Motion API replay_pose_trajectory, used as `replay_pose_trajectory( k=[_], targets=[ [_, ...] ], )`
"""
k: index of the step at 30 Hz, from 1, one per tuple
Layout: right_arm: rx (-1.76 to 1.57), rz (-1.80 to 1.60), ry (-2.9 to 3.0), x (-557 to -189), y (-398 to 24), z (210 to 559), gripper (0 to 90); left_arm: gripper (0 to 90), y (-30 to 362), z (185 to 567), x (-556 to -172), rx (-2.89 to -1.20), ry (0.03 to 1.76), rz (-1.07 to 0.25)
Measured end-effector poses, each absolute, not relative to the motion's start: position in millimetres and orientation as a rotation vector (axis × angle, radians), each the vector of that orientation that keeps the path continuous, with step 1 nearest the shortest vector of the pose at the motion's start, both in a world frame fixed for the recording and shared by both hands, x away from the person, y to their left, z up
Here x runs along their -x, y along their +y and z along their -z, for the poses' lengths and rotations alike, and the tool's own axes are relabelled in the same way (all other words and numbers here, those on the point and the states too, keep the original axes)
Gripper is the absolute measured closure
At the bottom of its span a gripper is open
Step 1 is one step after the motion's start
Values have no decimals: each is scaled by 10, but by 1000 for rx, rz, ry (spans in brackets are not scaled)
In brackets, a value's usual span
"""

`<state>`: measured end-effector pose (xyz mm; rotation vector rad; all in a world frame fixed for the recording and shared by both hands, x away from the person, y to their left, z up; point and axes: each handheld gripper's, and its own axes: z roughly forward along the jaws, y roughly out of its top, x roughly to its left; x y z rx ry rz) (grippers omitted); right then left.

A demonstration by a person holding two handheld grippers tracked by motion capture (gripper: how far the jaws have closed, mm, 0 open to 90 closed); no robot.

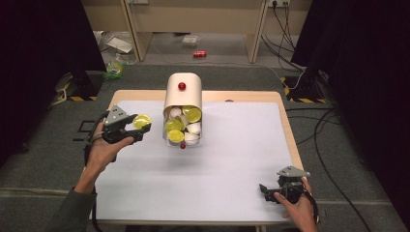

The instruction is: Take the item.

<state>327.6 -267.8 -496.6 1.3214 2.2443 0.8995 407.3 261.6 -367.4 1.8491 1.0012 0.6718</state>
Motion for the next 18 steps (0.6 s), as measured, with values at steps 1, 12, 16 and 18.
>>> replay_pose_trajectory(
  k=[1, 12, 16, 18],
  targets=[
    [-1320, -899, 2245, -3276, -2678, 4967, 3, 384, 2651, 3721, -4080, -1841, 1018, -675],
    [-1321, -899, 2244, -3276, -2678, 4967, 2, 384, 2814, 3955, -4110, -1833, 1089, -679],
    [-1323, -900, 2244, -3276, -2677, 4967, 3, 384, 2838, 4027, -4111, -1833, 1101, -679],
    [-1321, -898, 2244, -3276, -2678, 4967, 2, 384, 2850, 4061, -4116, -1831, 1110, -674]
  ],
)
